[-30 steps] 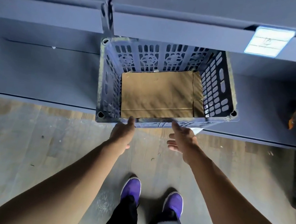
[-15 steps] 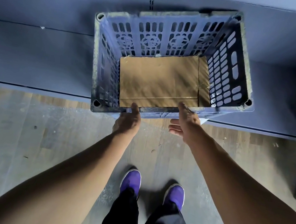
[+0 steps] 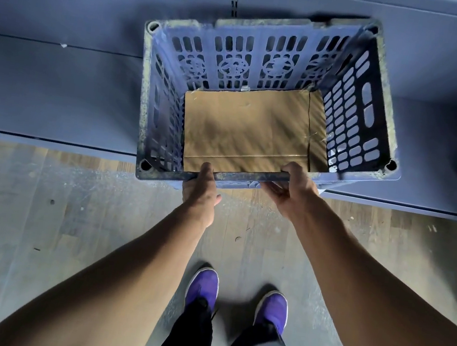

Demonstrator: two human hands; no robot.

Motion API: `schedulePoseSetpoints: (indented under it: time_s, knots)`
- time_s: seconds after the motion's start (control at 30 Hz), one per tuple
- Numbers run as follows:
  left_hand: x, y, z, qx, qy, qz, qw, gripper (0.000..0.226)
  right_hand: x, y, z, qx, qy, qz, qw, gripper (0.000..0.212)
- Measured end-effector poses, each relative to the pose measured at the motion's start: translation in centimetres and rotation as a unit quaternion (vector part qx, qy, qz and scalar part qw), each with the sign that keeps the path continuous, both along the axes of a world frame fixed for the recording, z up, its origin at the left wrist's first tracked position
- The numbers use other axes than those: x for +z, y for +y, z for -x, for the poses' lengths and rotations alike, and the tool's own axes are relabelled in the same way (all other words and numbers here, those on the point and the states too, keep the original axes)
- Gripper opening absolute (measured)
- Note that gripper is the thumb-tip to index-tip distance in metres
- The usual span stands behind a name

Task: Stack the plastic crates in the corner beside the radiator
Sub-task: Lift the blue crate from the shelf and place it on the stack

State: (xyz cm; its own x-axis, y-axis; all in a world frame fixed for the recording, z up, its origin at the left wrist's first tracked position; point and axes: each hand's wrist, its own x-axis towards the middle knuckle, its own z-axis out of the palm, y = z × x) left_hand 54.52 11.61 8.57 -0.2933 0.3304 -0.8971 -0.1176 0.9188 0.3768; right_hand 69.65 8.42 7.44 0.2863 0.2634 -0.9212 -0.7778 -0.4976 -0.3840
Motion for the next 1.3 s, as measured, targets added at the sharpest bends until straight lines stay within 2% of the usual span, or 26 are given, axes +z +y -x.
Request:
schedulePoseSetpoints:
  time_s: [0.17, 0.37, 0.5, 0.6, 0.73, 1.03, 1.2, 1.3]
  knots:
    - [1.0, -1.2, 0.4, 0.1, -0.017, -0.019, 0.995, 0.02, 1.4, -2.0, 0.9, -0.036, 0.037, -0.004, 0.999, 0.007]
    - [2.8, -3.8, 1.5, 0.143, -0.08, -0.078, 0.983, 0.004, 3.0, -5.6, 1.9, -0.093, 0.05, -0.025, 0.994, 0.005]
    - [5.0, -5.0, 1.9, 0.123, -0.102, -0.071, 0.985, 0.021, 6.0, -7.4, 2.2, -0.124, 0.038, -0.013, 0.991, 0.007]
    - [7.3, -6.4, 1.6, 0.114, -0.104, -0.062, 0.986, 0.022, 8.5, -9.4, 2.0, -0.144, 0.033, -0.006, 0.989, 0.004]
    - [10.9, -8.8, 0.8, 0.081, -0.096, -0.05, 0.991, 0.004, 11.9, -12.6, 1.7, -0.178, 0.021, 0.004, 0.984, 0.007]
    - [16.8, -14.4, -1.1, -0.061, -0.07, -0.023, 0.995, 0.009, 18.1, -20.7, 1.3, -0.269, -0.013, 0.039, 0.962, 0.006]
    - [19.9, -17.7, -2.6, -0.148, -0.054, 0.003, 0.987, 0.009, 21.2, -25.7, 0.6, -0.299, -0.027, 0.07, 0.951, 0.012]
    - [21.6, -19.4, -4.0, -0.206, -0.043, -0.013, 0.978, 0.014, 23.5, -28.3, 0.1, -0.33, -0.037, 0.069, 0.941, 0.013]
